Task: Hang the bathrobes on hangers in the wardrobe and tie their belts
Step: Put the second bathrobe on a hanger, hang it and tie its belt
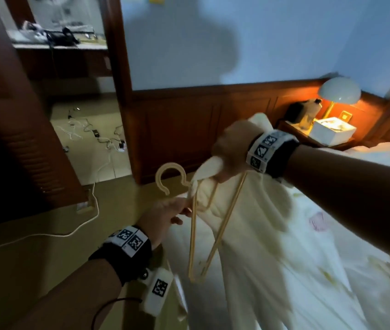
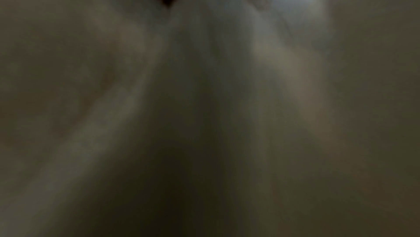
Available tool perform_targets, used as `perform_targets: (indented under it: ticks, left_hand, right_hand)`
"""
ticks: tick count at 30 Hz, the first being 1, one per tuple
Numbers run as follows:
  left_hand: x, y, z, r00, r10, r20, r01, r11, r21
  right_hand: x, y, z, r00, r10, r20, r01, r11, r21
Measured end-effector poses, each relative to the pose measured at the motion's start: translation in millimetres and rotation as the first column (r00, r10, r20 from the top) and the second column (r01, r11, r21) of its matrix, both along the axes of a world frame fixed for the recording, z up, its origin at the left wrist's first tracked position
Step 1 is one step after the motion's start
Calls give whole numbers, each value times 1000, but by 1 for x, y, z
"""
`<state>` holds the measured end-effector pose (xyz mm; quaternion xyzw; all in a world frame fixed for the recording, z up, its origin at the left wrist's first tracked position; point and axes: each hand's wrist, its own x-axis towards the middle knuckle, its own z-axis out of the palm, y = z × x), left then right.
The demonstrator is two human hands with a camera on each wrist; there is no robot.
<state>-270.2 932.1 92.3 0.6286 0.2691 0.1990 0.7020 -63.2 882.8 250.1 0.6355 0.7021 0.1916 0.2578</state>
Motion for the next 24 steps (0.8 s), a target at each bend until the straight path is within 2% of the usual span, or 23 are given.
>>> perform_targets:
  ticks: [3,8,10,12,15,17,19,20,22,24]
  left_hand:
    - [-39,68,39,972,153,178,-130,982,-134]
    - [-155,175,111,913,342,224,-345,938,-27]
    - [-208,203,131,909,363,205,-380,924,47]
    - [-259,221,144,912,390,126,-405,904,137]
    - [-325,228,150,909,417,29,-413,886,210]
    - [-364,226,154,873,488,0,-470,839,275]
    - [-400,223,155,814,578,52,-566,770,294]
    - [-418,222,156,764,639,88,-629,709,318]
    - [-453,227,155,621,779,93,-715,513,476]
    - [-488,234,156,427,904,6,-670,312,674]
  right_hand:
    - [-51,69,66,996,73,42,-79,978,192]
    - [-170,171,146,982,191,-4,-174,902,396]
    - [-215,201,157,962,272,-40,-231,879,416]
    - [-260,228,159,927,371,-47,-322,855,406]
    - [-330,264,161,868,497,4,-459,798,390]
    - [-373,286,164,830,558,14,-517,759,395]
    - [-411,305,167,755,656,-3,-603,697,388]
    - [-429,314,168,714,700,-5,-643,659,390]
    - [-461,335,170,662,750,1,-688,607,398]
    - [-493,354,169,620,785,16,-726,566,391]
